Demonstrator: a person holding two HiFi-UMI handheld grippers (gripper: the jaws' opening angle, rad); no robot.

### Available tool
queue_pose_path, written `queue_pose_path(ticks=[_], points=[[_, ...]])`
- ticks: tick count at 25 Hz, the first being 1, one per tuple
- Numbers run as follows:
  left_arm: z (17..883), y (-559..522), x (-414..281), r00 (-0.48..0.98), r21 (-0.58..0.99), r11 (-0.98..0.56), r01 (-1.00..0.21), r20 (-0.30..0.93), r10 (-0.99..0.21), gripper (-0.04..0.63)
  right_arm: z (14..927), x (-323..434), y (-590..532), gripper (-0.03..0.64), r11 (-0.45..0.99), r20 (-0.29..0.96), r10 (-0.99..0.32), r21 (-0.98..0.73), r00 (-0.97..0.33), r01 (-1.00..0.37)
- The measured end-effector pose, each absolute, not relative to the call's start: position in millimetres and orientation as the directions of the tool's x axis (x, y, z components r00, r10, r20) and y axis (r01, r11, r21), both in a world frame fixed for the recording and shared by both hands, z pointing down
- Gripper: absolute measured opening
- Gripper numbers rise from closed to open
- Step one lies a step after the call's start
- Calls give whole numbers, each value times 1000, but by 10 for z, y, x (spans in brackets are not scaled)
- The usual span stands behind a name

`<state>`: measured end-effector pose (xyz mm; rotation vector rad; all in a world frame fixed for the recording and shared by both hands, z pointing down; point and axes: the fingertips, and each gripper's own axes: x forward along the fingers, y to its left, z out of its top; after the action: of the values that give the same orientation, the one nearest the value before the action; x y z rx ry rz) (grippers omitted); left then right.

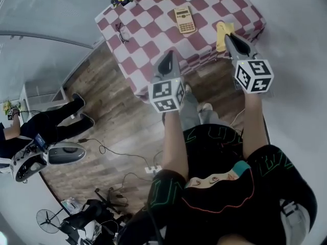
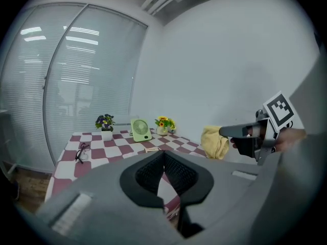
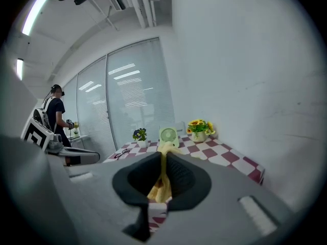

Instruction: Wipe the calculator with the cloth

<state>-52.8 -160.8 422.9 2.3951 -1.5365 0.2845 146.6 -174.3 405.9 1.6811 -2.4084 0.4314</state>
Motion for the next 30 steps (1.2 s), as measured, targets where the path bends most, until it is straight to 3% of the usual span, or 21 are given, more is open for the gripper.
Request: queue_pose_path(ticks=[17, 30], points=[[4843, -3274, -534, 448, 256, -375, -891, 364, -817, 11, 4572, 1121, -3392, 34, 473, 444, -791, 7, -421, -881], [5015, -3793, -643, 465, 313, -361, -878, 384, -798, 11, 4936, 481, -4213, 34, 716, 598, -634, 216, -490, -663]])
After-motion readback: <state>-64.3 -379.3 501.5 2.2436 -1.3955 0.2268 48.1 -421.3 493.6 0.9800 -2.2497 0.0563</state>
